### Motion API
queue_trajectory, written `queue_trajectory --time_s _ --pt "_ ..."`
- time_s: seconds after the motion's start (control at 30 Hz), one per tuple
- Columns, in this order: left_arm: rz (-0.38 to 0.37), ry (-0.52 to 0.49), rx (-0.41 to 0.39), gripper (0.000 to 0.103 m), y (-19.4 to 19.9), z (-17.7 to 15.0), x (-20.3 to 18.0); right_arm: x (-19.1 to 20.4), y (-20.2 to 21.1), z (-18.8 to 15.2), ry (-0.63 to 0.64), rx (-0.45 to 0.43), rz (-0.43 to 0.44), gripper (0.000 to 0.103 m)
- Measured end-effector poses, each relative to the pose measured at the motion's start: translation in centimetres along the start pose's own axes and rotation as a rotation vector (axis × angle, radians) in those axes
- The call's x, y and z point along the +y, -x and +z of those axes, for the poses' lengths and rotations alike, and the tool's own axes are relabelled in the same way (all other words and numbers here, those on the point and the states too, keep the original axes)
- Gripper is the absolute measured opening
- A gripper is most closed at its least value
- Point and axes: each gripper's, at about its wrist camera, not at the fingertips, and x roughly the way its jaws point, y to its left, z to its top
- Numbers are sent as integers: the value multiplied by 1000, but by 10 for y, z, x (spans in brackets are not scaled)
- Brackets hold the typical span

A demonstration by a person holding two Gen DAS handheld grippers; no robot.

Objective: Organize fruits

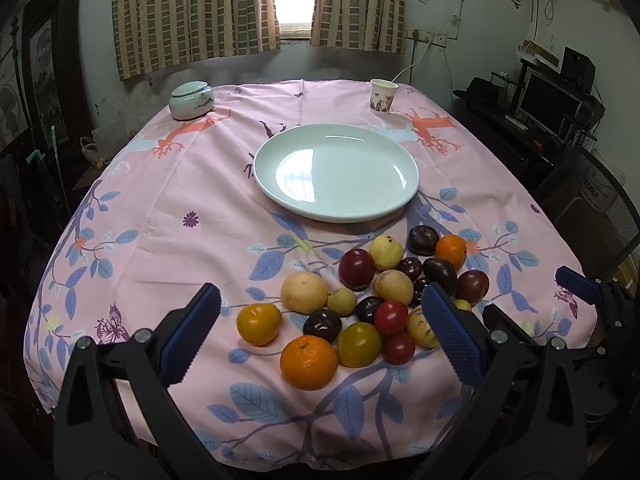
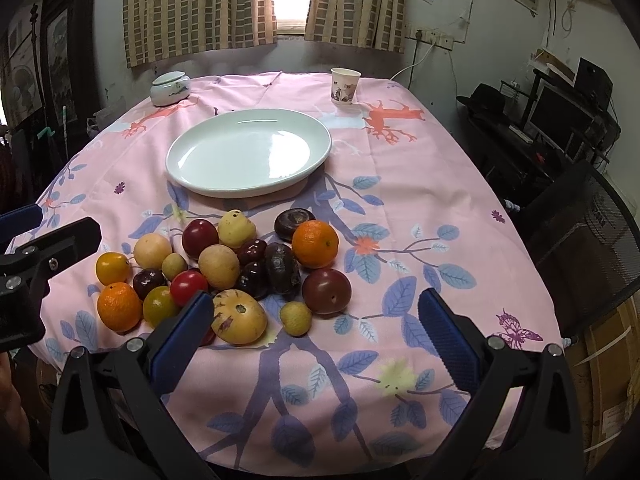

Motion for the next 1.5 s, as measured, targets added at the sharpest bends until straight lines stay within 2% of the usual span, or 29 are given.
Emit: queue_trajectory --time_s 1.5 --pt "-4 -2 -2 101 1 -3 -1 3 0 -1 6 1 -2 102"
